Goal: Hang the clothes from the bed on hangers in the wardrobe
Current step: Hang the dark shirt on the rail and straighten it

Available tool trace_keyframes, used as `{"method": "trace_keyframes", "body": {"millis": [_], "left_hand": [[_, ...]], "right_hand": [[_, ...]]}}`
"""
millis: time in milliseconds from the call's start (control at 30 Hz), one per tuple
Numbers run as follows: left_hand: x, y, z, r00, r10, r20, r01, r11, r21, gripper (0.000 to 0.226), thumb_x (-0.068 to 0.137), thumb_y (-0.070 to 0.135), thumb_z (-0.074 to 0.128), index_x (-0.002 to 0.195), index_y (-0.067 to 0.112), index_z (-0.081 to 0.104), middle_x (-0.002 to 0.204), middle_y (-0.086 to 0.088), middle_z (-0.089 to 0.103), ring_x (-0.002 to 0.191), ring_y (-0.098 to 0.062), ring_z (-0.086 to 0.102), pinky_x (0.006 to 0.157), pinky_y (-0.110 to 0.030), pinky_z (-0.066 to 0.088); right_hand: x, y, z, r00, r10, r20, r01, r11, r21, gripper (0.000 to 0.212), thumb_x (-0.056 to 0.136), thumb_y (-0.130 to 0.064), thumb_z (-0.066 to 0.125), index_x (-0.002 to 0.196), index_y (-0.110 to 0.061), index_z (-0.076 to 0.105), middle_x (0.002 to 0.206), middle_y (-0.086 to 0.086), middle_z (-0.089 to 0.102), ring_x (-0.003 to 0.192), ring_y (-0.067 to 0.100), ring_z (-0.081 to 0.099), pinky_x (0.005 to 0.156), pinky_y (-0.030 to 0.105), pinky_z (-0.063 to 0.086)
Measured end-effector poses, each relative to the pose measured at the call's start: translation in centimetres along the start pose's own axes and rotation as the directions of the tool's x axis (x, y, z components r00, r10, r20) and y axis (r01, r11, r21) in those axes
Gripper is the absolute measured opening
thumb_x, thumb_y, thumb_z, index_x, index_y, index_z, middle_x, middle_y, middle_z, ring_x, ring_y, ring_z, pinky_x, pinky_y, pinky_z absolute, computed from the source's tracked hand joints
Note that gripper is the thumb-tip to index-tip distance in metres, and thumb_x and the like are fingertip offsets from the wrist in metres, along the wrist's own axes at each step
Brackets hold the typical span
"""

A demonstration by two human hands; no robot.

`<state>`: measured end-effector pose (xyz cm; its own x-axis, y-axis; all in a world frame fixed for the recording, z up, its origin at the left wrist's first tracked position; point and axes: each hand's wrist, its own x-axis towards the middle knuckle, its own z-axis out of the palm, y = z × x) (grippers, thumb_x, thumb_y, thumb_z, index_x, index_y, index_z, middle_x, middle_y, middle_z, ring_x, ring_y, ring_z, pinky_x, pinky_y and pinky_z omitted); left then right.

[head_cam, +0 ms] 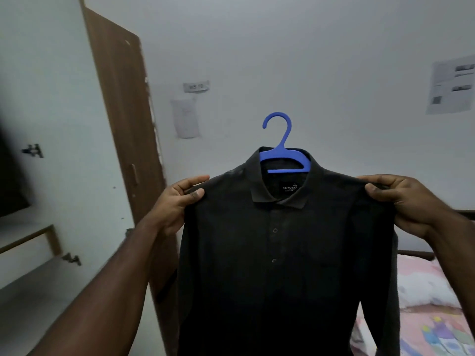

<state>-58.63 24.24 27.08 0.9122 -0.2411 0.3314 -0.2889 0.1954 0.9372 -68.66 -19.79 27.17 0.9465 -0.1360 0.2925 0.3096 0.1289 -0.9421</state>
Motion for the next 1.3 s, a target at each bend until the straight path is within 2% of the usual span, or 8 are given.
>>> {"method": "trace_keyframes", "body": {"millis": [267,333,400,500,667,800,1100,1300], "left_hand": [[-5.8,4.5,-5.1,0.970,0.067,-0.232,-0.068,0.998,0.001,0.030,0.096,0.001,0.054,0.119,0.014,0.068,0.111,-0.004,0.076,0.094,-0.014,0.073,0.080,-0.026,0.060],[-7.4,5.2,-6.9,0.954,0.082,-0.288,-0.079,0.997,0.022,0.030,0.098,0.001,0.052,0.118,0.016,0.068,0.109,-0.001,0.076,0.094,-0.012,0.073,0.081,-0.026,0.060],[-9.1,5.7,-9.2,0.937,0.084,-0.338,-0.076,0.996,0.039,0.030,0.098,0.004,0.053,0.117,0.018,0.070,0.114,-0.001,0.075,0.102,-0.015,0.071,0.084,-0.030,0.060],[-11.6,6.4,-12.7,0.915,0.075,-0.397,-0.073,0.997,0.021,0.029,0.095,0.006,0.055,0.110,0.021,0.075,0.121,-0.003,0.072,0.112,-0.020,0.067,0.086,-0.032,0.060],[-17.1,7.9,-16.5,0.894,0.086,-0.439,-0.096,0.995,0.000,0.030,0.095,0.005,0.052,0.108,0.020,0.075,0.114,-0.003,0.075,0.097,-0.013,0.073,0.086,-0.032,0.059],[-21.5,9.5,-18.1,0.874,0.090,-0.477,-0.109,0.994,-0.014,0.034,0.098,0.001,0.048,0.104,0.019,0.076,0.107,-0.002,0.076,0.090,-0.013,0.074,0.082,-0.031,0.060],[-29.6,13.5,-20.9,0.842,0.092,-0.532,-0.106,0.994,0.005,0.040,0.099,0.002,0.048,0.096,0.025,0.081,0.105,-0.002,0.077,0.090,-0.014,0.074,0.077,-0.028,0.061],[-32.0,15.3,-23.3,0.808,0.079,-0.584,-0.081,0.996,0.023,0.031,0.098,0.004,0.051,0.119,0.018,0.069,0.112,-0.007,0.074,0.093,-0.016,0.074,0.076,-0.029,0.062]], "right_hand": [[1.0,0.4,6.8,0.995,-0.047,0.092,0.036,0.992,0.123,0.039,0.081,-0.008,0.064,0.119,-0.001,0.065,0.101,0.010,0.075,0.084,0.015,0.073,0.071,0.025,0.060],[1.2,0.9,8.6,0.989,-0.047,0.139,0.021,0.983,0.184,0.036,0.087,-0.006,0.059,0.123,-0.001,0.062,0.108,0.010,0.075,0.089,0.015,0.073,0.077,0.026,0.060],[1.3,1.3,10.6,0.976,-0.029,0.218,-0.020,0.975,0.219,0.034,0.094,-0.004,0.053,0.127,-0.002,0.060,0.119,0.014,0.071,0.097,0.019,0.071,0.084,0.030,0.060],[0.7,1.4,14.0,0.943,-0.004,0.332,-0.085,0.964,0.253,0.035,0.096,-0.003,0.049,0.129,0.000,0.059,0.114,0.019,0.070,0.095,0.022,0.072,0.080,0.031,0.060],[-1.2,1.4,19.5,0.901,-0.043,0.431,-0.109,0.940,0.322,0.041,0.092,0.002,0.048,0.133,0.002,0.054,0.119,0.017,0.069,0.099,0.022,0.071,0.082,0.032,0.060],[-2.7,0.8,23.8,0.855,-0.050,0.516,-0.114,0.953,0.280,0.049,0.090,0.003,0.051,0.138,-0.003,0.051,0.135,0.015,0.063,0.119,0.026,0.064,0.093,0.034,0.056],[-5.9,0.2,31.0,0.785,-0.021,0.620,-0.115,0.977,0.178,0.048,0.082,0.001,0.062,0.130,-0.008,0.062,0.120,0.020,0.069,0.104,0.025,0.070,0.086,0.033,0.059],[-5.2,0.8,35.5,0.790,-0.006,0.613,-0.095,0.987,0.132,0.064,0.061,-0.010,0.080,0.123,-0.005,0.067,0.120,0.020,0.070,0.104,0.025,0.070,0.082,0.029,0.058]]}}
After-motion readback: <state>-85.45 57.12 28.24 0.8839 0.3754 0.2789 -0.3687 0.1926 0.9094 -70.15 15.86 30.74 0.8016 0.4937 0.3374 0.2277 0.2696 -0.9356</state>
